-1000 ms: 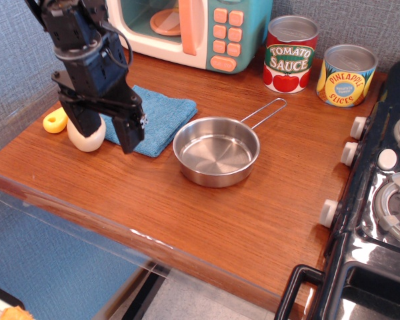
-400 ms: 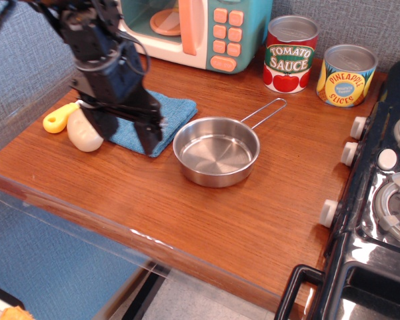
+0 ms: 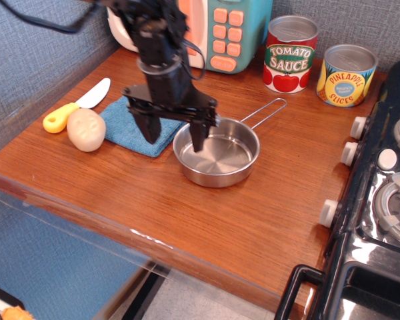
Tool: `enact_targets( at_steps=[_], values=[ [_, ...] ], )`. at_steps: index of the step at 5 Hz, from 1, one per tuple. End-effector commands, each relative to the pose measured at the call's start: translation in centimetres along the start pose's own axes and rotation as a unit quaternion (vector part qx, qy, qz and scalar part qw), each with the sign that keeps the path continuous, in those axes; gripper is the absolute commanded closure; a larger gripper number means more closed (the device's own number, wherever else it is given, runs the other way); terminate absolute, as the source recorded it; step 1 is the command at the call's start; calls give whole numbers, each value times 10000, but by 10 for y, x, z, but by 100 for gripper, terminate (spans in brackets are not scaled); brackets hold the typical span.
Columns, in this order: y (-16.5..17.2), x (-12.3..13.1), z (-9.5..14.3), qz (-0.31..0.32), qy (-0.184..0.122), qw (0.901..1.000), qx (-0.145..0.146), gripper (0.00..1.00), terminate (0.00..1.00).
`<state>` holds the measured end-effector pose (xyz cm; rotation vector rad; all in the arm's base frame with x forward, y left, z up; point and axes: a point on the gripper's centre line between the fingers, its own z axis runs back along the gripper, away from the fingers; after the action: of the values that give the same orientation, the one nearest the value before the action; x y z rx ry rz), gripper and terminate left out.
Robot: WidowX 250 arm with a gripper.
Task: Move pot on top of blue towel
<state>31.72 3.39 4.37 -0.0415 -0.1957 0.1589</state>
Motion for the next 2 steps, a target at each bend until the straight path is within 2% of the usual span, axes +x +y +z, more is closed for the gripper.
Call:
enact_targets(
  at_steps=[1, 2],
  values=[
    [-10, 8, -18, 16, 213, 9997, 103, 0, 0],
    [-16, 8, -25, -44, 57, 9997, 245, 100, 0]
  ],
)
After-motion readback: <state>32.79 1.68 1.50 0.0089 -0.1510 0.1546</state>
